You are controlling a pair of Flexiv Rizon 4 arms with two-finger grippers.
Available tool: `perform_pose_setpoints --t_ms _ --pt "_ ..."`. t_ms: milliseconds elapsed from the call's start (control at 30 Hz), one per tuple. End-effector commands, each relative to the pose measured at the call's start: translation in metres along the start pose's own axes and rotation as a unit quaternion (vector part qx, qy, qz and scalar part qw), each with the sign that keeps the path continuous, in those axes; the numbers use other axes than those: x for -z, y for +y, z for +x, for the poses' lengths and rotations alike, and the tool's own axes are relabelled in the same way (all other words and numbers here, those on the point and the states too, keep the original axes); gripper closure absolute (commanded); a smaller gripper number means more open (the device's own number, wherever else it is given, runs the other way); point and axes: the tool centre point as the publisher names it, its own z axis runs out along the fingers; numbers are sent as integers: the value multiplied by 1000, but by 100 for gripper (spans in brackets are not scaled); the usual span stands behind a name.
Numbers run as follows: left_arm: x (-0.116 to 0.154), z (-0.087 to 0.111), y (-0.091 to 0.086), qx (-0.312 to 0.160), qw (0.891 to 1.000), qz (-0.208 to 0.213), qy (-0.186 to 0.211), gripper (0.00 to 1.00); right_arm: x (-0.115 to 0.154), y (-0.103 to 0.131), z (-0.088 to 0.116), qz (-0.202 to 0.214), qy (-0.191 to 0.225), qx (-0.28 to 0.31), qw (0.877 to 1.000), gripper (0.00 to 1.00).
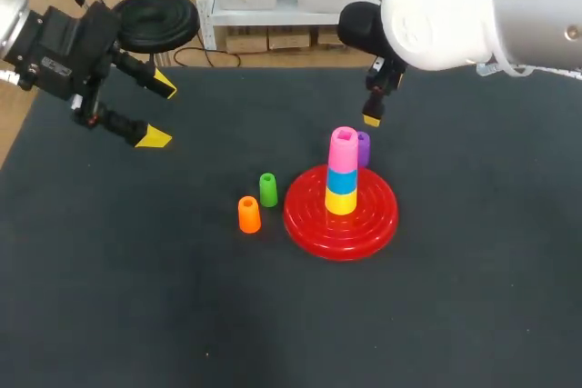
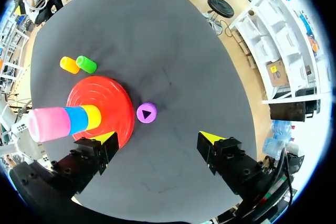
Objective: Pick up and stack the cylinders on the red base in this order: pink,purple,orange,green
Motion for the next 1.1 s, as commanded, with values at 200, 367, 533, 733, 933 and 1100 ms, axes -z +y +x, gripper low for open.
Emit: perform_pose_setpoints --t_ms 200,367,533,733,933,1100 --pt "0 0 -1 0 1000 -1 0 0 -2 2 1 4 2 3 1000 0" --pt "0 0 -1 0 1000 -1 0 0 -9 2 -6 1 13 17 1000 0" --pt "0 0 -1 0 1000 -1 0 0 -15 -3 -9 -11 21 29 999 0" --pt "0 0 -1 0 1000 -1 0 0 -26 -4 -15 -19 27 39 999 0" --pt "0 0 -1 0 1000 -1 0 0 -38 -1 -20 -28 26 50 998 0" --pt "0 0 -1 0 1000 -1 0 0 -45 2 -23 -30 33 59 997 0"
